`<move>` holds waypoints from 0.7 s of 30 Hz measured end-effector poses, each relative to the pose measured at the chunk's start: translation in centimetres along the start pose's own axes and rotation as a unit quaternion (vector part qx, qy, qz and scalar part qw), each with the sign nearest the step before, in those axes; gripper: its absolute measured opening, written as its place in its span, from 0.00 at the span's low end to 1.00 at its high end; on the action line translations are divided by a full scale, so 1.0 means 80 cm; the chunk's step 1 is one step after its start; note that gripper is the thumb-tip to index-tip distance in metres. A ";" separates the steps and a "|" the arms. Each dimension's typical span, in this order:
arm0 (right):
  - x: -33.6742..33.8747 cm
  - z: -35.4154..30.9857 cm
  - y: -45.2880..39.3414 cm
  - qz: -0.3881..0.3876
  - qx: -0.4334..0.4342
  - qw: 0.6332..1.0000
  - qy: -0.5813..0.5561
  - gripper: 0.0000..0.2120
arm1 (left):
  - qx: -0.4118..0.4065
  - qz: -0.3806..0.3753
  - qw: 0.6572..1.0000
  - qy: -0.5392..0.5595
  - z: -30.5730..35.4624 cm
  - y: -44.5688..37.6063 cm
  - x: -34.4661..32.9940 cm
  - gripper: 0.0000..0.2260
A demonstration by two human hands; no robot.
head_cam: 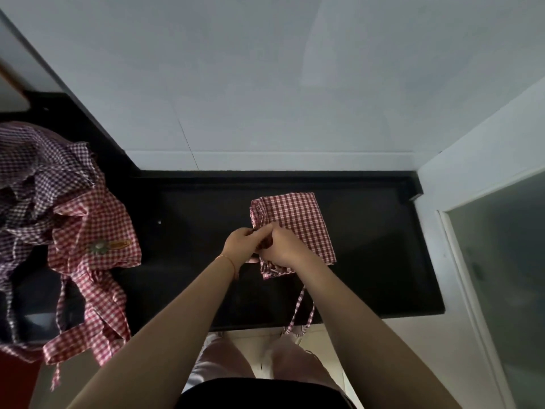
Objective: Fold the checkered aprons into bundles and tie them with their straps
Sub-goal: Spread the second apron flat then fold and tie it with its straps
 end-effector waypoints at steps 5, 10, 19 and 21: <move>0.050 0.068 0.013 0.113 -0.086 0.988 -0.062 0.05 | 0.052 -0.024 0.991 0.124 -0.009 -0.001 -0.006 0.12; 0.058 0.191 0.033 0.191 -0.319 0.912 -0.176 0.23 | 0.080 -0.059 0.987 0.123 -0.017 0.002 -0.015 0.15; 0.074 0.128 0.030 0.347 -0.072 0.921 0.163 0.23 | -0.377 0.187 0.803 -0.421 0.074 0.050 -0.025 0.22; 0.060 0.097 0.021 0.347 0.048 0.906 0.239 0.25 | -0.437 0.066 0.683 -0.582 0.065 0.055 -0.090 0.29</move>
Point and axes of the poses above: each hand's wrist, its own y-axis away from the middle knuckle, its own x-axis out of the back of the hand, z = x × y, the point moved 10 cm from there along -y, towards the middle knuckle, and after that the axes turned 9 degrees about y, right-handed, at the moved point
